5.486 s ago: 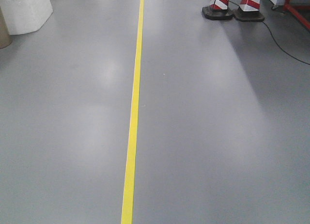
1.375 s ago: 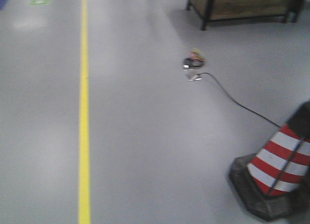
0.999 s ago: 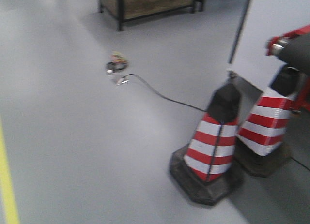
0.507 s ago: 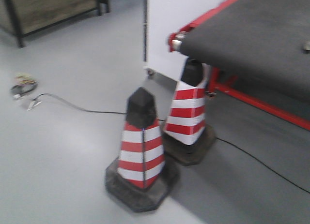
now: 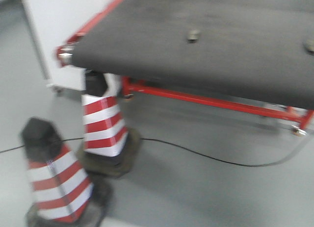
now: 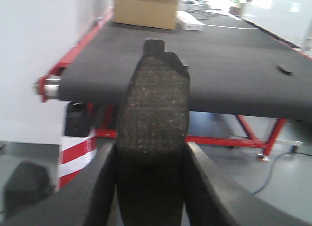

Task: Move and align brake pads A on conveyor
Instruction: 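Position the base at the belt facing the two placed pads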

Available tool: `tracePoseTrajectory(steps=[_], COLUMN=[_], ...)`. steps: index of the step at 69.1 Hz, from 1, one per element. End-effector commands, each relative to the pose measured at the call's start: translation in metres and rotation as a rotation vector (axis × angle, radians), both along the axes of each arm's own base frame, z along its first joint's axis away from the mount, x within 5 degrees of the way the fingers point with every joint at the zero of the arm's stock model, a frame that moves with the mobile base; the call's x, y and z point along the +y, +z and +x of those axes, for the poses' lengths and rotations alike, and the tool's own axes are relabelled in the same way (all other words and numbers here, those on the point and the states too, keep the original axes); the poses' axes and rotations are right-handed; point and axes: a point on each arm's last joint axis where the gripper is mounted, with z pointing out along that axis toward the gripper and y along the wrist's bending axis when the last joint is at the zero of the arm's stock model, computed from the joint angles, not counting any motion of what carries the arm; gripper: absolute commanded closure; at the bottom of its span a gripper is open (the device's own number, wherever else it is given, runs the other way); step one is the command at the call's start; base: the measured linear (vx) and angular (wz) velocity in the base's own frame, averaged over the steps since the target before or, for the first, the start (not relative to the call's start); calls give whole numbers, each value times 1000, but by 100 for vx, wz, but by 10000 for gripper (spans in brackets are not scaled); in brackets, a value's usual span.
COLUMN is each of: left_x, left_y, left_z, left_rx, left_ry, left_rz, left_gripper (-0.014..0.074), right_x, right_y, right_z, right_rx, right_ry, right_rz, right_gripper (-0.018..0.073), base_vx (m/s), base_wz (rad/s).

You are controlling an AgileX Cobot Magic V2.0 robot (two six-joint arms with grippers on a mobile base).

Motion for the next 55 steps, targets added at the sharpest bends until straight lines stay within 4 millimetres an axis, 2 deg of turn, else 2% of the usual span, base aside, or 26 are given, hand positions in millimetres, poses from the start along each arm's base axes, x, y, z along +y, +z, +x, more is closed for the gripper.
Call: tracePoseTrajectory(steps=[1, 26, 55], left_x=[-1, -1, -1], left_y=[16, 16, 16], left_z=[0, 0, 0], left_rx=[-103, -103, -103], left_ry=[-18, -18, -18], left_rz=[-28, -28, -28], left_gripper=[602, 602, 602], right_x=[-1, -1, -1], right_y=[17, 17, 17], right_z=[0, 0, 0], right_rx=[-112, -112, -112], right_ry=[-16, -16, -16], right_rz=[11, 11, 11], right_gripper=[561, 561, 561], base_vx=[10, 11, 18], base_wz=[-77, -59, -19])
